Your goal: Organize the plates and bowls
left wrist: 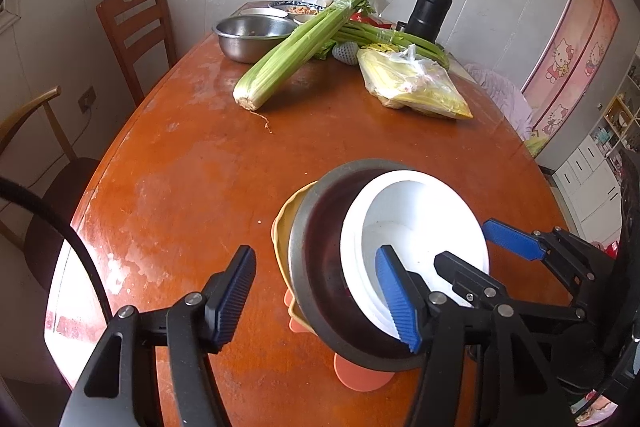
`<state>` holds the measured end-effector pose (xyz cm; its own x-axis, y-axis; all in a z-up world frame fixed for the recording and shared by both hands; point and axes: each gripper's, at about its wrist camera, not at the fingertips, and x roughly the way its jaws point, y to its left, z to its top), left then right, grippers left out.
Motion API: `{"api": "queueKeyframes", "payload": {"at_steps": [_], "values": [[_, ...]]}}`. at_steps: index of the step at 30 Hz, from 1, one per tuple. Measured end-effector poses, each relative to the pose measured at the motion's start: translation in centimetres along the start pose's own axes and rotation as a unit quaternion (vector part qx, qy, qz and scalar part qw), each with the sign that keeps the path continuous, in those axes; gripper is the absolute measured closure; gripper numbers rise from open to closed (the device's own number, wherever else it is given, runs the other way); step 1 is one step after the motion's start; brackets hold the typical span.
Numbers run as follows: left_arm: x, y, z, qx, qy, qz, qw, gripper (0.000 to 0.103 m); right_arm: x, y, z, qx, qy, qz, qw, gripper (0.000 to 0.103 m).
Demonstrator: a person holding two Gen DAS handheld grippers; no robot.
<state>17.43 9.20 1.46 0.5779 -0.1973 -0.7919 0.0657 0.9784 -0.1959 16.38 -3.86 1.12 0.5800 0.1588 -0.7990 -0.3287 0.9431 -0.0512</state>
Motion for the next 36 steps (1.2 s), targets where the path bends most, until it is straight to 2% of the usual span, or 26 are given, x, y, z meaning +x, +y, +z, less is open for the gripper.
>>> {"api": "queueKeyframes", "payload": {"at_steps": [7,10,15,22,29,36], "values": [[-2.4,-1.2,-0.6,0.003,-0.026,0.011,0.9996,0.040,-3.6,-0.1,-0.5,0.002,-0.047,0.008,0.999,0.041],[-3.7,-1.9,-1.5,0.007,-0.036,0.016,0.9992,0.039,-5.3,-0.1,-1.3,0.003,-0.066,0.013,0.998,0.036],[-6.2,-3.0,-3.9,0.007,-0.066,0.036,0.9971,0.037,-7.8,-0.1,-3.5,0.006,-0.090,0.018,0.996,0.034],[-8.8,-4.5,-8.5,-0.003,-0.090,0.056,0.9944,0.032,-9.4,0.0,-7.2,0.008,-0.091,0.017,0.996,0.033],[-8.7,-5.0,-12.6,-0.014,-0.077,0.076,0.9940,0.031,-9.4,-0.3,-10.7,0.017,-0.075,0.003,0.997,0.033],[-7.8,-4.9,-14.4,-0.011,-0.061,0.088,0.9942,0.031,-9.3,-0.7,-12.6,0.034,-0.066,-0.002,0.997,0.033]]}}
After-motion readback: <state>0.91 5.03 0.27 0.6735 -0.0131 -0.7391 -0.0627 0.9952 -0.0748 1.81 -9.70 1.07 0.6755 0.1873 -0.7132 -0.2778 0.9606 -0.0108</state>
